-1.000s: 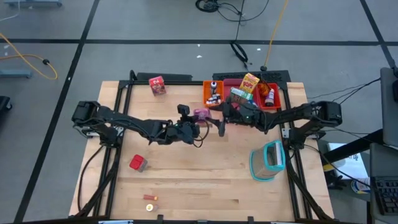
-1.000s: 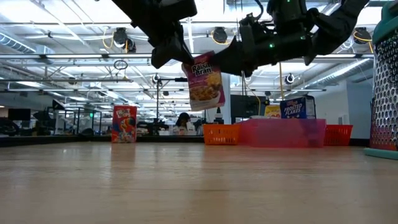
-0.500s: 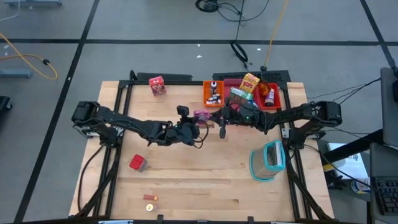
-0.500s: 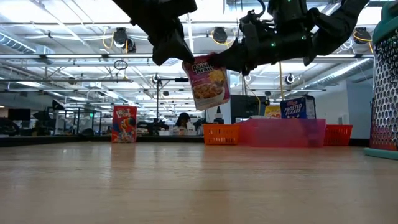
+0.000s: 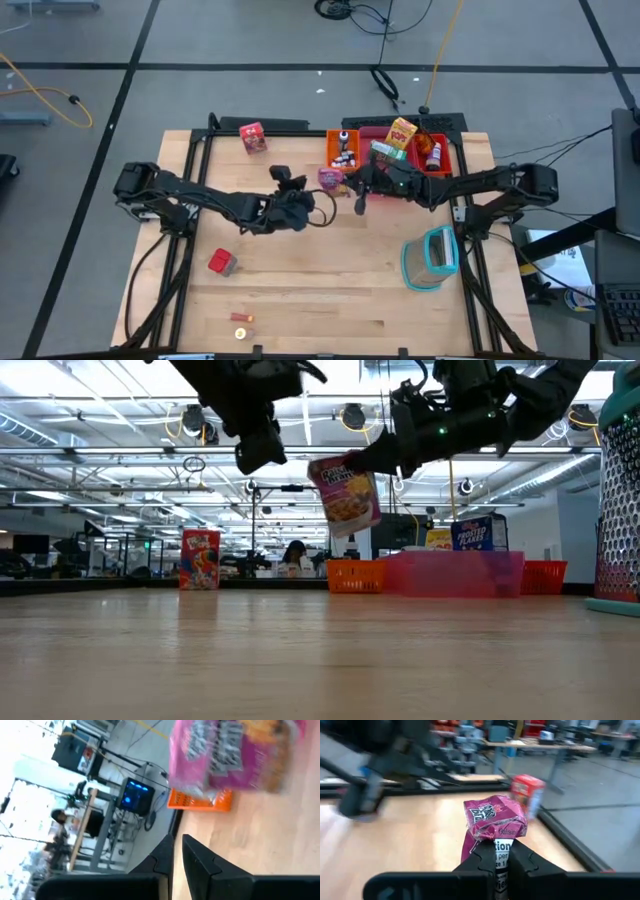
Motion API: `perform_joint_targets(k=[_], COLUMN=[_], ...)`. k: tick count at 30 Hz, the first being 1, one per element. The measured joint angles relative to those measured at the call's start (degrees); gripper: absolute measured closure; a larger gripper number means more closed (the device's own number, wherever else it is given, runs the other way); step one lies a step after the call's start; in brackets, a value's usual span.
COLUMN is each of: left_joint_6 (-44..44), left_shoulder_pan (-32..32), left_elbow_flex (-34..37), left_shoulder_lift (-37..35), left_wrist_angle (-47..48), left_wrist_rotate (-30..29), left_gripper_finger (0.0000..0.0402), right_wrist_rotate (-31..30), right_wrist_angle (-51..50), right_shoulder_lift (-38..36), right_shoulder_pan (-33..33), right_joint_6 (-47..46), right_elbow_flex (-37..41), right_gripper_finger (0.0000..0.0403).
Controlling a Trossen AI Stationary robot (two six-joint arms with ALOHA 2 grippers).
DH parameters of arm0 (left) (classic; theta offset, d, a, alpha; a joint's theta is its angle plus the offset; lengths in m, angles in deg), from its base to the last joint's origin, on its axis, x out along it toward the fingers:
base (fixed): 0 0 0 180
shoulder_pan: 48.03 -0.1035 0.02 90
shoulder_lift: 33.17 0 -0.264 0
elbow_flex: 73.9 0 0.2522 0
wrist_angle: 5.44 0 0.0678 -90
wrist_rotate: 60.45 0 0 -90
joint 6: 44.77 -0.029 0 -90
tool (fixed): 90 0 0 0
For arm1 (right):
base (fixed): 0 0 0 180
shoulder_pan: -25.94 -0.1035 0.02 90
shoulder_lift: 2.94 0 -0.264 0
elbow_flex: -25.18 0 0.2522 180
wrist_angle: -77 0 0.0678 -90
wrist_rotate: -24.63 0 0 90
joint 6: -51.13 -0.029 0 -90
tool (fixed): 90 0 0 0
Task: Pick & Place Kitchen Items
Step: Put the purple cereal box into the pink bin
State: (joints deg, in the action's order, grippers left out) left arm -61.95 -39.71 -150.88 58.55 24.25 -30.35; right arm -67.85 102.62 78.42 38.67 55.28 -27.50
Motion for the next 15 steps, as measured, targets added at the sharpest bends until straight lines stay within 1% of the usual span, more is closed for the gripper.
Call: perform_joint_targets(k=[3,8,12,15], left_joint_6=[5.4,13.8,19.9,22.8], left_shoulder_pan=[0.0,0.0,0.0,0.1], left_elbow_flex=[0.0,0.0,0.0,0.0], left_shoulder_lift=[-0.9,-1.6,-1.5,-1.6], left_wrist_angle=[3.0,10.6,15.3,16.4], left_wrist_rotate=[0.7,2.0,4.4,4.6], left_gripper_finger=[0.036,0.036,0.036,0.036], right_wrist_rotate=[-3.3,-8.2,-12.9,-16.1], right_wrist_angle=[-2.7,-2.5,2.5,7.3], right_shoulder_lift=[-2.0,-6.7,-10.6,-12.9], right_shoulder_pan=[0.5,0.4,0.5,0.6], right_joint_6=[1.0,1.9,0.7,-0.5], right_elbow_flex=[0.3,4.9,10.9,15.5], right_gripper_finger=[0.0397,0.0397,0.0398,0.0398])
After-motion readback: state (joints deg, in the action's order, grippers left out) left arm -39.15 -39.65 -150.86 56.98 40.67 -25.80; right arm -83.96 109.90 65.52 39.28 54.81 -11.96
